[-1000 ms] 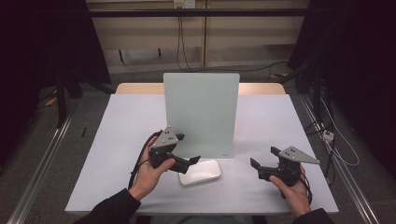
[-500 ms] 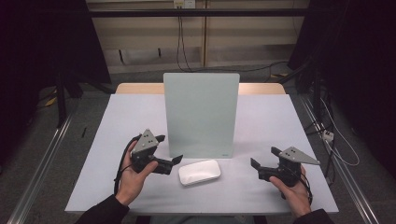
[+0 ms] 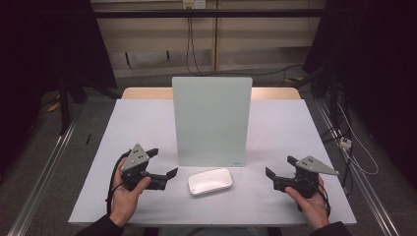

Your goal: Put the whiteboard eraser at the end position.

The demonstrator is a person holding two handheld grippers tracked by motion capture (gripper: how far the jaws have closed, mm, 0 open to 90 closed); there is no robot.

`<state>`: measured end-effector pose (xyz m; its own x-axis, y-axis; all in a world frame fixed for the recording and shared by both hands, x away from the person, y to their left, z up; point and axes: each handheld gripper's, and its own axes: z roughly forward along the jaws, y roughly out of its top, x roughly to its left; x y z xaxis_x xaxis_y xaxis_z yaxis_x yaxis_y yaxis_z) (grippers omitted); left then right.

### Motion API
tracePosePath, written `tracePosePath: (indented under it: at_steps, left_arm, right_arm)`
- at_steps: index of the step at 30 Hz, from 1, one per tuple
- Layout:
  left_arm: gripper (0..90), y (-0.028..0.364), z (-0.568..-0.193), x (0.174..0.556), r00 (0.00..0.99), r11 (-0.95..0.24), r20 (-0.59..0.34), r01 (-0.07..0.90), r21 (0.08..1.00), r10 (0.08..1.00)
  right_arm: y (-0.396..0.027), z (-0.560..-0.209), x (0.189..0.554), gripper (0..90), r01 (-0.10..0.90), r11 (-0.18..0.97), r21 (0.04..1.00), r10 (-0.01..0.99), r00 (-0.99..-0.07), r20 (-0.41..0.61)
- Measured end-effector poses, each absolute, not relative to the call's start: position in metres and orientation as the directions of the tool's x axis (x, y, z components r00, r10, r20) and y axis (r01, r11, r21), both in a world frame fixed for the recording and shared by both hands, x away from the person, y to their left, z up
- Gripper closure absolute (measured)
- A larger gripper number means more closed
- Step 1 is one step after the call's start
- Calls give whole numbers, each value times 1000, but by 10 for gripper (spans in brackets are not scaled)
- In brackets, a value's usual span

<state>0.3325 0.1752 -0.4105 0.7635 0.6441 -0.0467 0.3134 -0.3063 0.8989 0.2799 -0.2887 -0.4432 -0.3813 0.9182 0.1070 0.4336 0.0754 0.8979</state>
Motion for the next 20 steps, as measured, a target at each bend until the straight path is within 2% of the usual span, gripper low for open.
tracePosePath:
  at_steps: [8,20]
  left_arm:
    - [55,188,-422,328,721,-255,-92,358,898,686]
    - [53,197,-426,326,704,-247,-81,352,903,706]
  right_arm:
    - [-289,-443,280,69,434,74,898,917,-383,110]
    - [-288,-443,281,69,433,79,898,916,-386,106]
